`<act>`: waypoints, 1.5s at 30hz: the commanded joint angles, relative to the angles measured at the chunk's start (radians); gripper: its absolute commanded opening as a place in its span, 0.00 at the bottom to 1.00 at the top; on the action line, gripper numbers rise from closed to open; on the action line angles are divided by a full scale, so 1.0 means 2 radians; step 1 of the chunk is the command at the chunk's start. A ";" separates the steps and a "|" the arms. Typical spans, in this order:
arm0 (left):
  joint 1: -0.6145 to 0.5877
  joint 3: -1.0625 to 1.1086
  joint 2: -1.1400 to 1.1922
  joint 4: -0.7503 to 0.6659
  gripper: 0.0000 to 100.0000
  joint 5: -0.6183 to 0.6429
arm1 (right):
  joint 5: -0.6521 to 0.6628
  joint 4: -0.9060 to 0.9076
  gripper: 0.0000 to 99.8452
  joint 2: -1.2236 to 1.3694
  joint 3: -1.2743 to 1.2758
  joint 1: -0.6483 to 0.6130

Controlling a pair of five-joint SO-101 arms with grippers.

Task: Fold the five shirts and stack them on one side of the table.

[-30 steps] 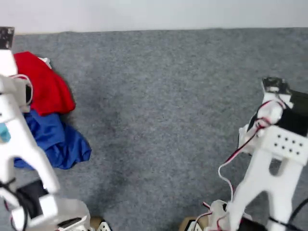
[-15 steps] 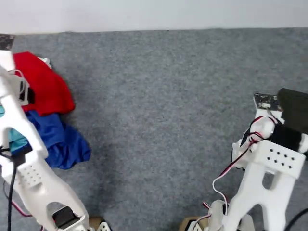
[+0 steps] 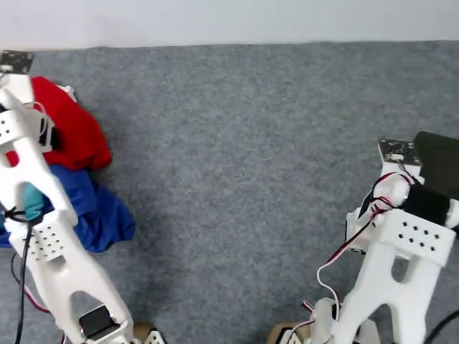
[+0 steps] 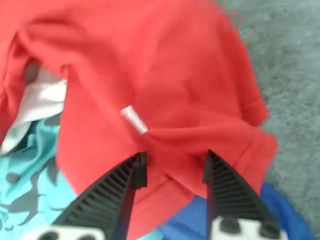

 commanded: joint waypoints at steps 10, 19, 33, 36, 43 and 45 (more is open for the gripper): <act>0.027 -0.023 -0.006 0.001 0.02 -0.002 | -0.005 0.020 0.05 -0.013 -0.006 -0.002; 0.037 -0.059 -0.012 0.013 0.00 0.010 | -0.003 0.020 0.05 -0.013 -0.007 -0.002; 0.007 -0.028 -0.059 0.014 0.16 0.057 | -0.002 0.016 0.05 -0.013 -0.007 -0.004; 0.008 0.010 -0.061 0.014 0.16 0.061 | -0.002 0.016 0.05 -0.013 -0.007 -0.004; 0.007 0.074 -0.061 0.014 0.16 0.061 | -0.002 0.013 0.05 -0.011 -0.007 -0.005; 0.009 0.086 -0.061 0.014 0.16 0.061 | -0.002 0.013 0.05 -0.012 -0.007 -0.005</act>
